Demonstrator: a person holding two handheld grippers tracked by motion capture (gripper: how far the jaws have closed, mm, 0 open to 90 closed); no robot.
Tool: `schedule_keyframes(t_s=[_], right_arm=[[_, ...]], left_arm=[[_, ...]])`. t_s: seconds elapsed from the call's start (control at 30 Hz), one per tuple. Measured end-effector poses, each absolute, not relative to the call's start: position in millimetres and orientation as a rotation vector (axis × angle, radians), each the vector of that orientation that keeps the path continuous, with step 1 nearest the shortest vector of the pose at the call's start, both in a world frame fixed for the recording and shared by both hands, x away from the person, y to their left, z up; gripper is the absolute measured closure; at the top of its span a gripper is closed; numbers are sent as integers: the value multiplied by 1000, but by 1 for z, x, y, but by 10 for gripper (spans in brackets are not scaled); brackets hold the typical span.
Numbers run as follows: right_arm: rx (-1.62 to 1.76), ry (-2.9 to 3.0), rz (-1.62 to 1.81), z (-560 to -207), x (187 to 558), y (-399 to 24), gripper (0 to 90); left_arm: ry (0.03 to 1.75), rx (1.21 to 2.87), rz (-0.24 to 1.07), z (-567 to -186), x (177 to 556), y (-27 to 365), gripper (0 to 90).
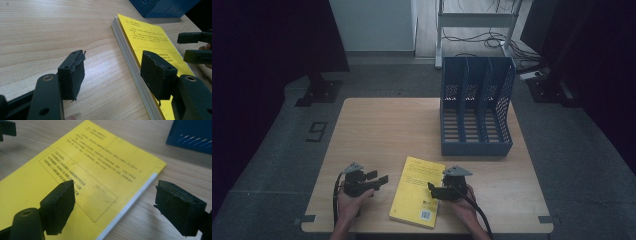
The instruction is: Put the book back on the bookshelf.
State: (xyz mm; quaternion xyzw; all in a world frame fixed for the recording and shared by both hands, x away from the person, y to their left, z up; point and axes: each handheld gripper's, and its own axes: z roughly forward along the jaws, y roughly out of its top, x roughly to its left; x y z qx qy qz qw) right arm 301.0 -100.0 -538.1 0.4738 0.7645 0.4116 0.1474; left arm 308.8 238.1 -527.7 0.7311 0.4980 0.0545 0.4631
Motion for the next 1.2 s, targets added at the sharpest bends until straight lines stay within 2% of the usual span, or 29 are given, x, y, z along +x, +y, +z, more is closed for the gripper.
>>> schedule_keyframes(t_s=[0.17, 1.2], right_arm=[[1361, 2243, 1141, -546, 300, -91, 136], [1408, 2227, 1180, -551, 299, -92, 151]], left_arm=[[1217, 1795, 117, -527, 308, 236, 357], [1142, 1893, 90, -531, 302, 196, 356]])
